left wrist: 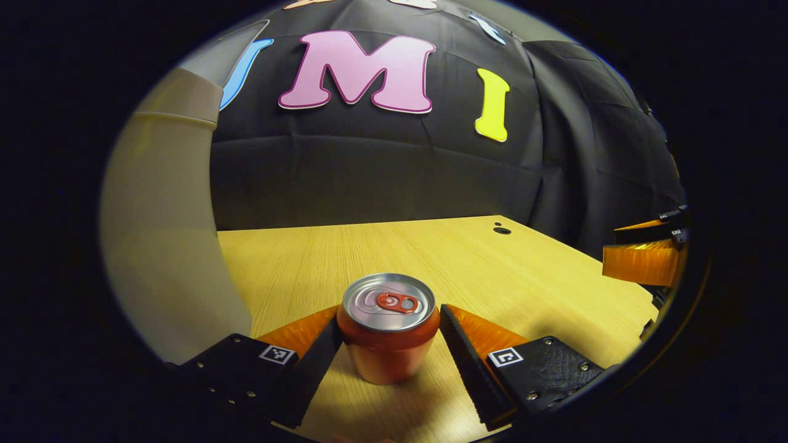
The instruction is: Press the lid of the desktop garbage bin to open it, pick up the crumpled paper on the desktop and throw it into the bin, then pick up the pop can on the desktop and drop it into the bin, and finally close the garbage bin lid.
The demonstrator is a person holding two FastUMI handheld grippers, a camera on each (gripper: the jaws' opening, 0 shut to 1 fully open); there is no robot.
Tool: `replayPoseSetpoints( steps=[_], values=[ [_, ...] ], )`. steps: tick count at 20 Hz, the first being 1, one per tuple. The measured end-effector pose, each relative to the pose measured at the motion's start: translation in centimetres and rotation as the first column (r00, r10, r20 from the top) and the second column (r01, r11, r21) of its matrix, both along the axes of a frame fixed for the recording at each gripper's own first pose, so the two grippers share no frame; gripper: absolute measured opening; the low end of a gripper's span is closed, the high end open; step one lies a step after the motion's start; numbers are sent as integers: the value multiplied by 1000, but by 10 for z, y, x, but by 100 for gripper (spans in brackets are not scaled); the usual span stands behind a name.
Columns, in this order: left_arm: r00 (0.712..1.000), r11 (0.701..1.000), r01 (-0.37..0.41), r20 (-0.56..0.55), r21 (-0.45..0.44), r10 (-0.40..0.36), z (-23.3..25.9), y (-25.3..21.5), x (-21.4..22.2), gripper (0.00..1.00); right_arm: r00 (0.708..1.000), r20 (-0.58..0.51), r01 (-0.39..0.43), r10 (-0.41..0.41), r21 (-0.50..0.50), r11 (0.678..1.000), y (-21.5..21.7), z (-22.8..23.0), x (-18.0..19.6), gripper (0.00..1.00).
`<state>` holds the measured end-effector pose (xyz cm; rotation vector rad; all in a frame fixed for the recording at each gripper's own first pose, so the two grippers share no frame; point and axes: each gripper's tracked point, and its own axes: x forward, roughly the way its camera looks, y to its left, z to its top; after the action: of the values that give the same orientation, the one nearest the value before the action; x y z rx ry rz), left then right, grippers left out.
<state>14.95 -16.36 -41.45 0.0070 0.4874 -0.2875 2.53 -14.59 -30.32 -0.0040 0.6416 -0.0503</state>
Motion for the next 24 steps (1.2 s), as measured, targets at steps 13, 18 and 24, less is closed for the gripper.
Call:
replayPoseSetpoints(
  steps=[13, 18, 24],
  values=[
    [999, 1000, 15, -44, -24, -16, -6, -1, -2, 84, 1000, 12, 6, -6, 10, 1000, 0, 6, 1, 98],
    [1000, 1000, 5, 14, -27, -5, 27, 2, 0, 84, 1000, 23, 17, -17, 6, 1000, -5, 17, -1, 98],
    [998, 998, -25, 62, -53, 28, 93, 13, -7, 84, 997, 72, -1, 0, 12, 1000, 7, 56, 8, 98]
  ],
)
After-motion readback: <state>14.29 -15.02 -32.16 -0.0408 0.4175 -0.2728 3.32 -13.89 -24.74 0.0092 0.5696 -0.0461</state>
